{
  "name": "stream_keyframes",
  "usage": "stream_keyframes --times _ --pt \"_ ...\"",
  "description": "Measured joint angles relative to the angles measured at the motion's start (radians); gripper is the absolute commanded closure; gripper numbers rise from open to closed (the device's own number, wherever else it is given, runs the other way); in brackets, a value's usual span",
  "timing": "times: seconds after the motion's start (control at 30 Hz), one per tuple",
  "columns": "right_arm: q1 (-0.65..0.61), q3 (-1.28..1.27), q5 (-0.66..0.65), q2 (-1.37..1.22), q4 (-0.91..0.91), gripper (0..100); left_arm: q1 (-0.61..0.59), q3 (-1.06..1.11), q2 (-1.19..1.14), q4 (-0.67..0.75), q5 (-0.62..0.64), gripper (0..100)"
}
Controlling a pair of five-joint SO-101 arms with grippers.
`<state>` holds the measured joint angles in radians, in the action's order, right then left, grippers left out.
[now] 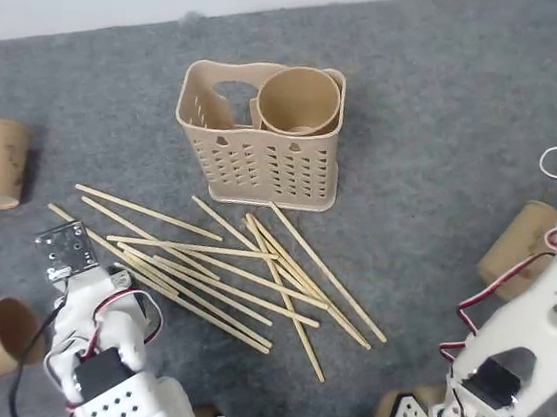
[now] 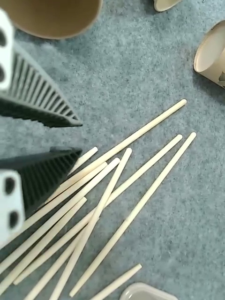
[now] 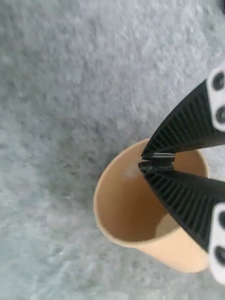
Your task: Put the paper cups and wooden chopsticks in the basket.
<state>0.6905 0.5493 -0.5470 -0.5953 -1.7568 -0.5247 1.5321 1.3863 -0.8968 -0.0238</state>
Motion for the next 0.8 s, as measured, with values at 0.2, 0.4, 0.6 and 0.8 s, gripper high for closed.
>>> stream_keyframes --times 0.2,0.4,0.6,0.8 --pt "-0.106 -0.307 -0.114 0.213 0.000 99.0 0.000 0.000 0.000 0.000 0.000 95" --pt "-0.241 -0.623 -0.144 0.520 0.000 99.0 0.000 0.000 0.000 0.000 0.000 95" --pt "-0.384 -0.856 -0.147 0.882 0.000 98.6 0.000 0.000 0.000 0.000 0.000 95" --pt "-0.486 -1.010 -0.149 1.232 0.000 97.3 0.000 0.000 0.000 0.000 0.000 95"
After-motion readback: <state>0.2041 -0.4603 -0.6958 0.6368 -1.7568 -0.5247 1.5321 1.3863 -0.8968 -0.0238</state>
